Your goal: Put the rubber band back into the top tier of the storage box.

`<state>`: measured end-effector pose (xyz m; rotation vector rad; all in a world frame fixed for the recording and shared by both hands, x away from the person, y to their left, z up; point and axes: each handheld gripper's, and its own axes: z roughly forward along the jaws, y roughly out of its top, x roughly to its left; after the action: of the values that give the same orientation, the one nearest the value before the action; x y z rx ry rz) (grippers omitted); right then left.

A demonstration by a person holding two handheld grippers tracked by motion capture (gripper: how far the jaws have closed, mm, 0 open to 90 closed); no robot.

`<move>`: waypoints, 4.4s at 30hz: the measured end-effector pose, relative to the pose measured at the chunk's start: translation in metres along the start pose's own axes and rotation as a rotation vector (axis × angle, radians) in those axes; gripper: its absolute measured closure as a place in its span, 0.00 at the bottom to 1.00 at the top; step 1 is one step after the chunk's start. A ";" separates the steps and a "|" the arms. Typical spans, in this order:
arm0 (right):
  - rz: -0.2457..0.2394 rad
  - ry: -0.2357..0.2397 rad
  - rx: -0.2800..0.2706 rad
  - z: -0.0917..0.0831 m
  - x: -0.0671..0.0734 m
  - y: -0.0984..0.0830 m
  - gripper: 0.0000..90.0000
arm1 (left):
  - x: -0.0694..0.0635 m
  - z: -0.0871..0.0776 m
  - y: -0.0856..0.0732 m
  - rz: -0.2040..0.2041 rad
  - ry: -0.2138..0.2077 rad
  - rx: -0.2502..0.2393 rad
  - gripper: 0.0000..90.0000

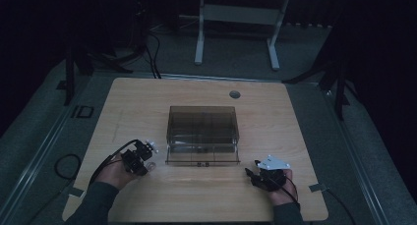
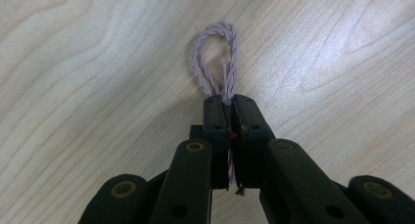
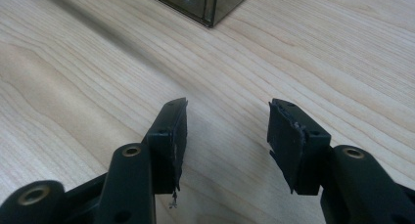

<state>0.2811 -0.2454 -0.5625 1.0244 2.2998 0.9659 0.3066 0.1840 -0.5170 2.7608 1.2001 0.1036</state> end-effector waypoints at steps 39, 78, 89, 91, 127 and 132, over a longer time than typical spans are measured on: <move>0.064 0.029 0.001 0.002 -0.006 -0.001 0.52 | 0.010 -0.075 0.004 0.088 -0.033 -0.077 0.96; 0.083 0.045 0.005 0.003 -0.007 -0.001 0.51 | -0.001 -0.115 0.039 0.309 -0.041 -0.073 0.95; 0.083 0.048 0.004 0.003 -0.007 -0.001 0.51 | -0.005 -0.125 0.048 0.343 -0.030 -0.085 0.96; 0.083 0.048 0.004 0.003 -0.007 -0.001 0.51 | -0.007 -0.126 0.051 0.354 -0.027 -0.084 0.95; 0.082 0.052 0.004 0.004 -0.006 0.000 0.51 | -0.028 -0.124 0.082 0.415 -0.034 -0.078 0.95; 0.082 0.054 0.004 0.004 -0.006 0.000 0.51 | -0.033 -0.122 0.089 0.425 -0.036 -0.075 0.95</move>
<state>0.2869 -0.2484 -0.5646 1.1149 2.3200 1.0330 0.3342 0.1112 -0.3842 2.8884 0.5711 0.1349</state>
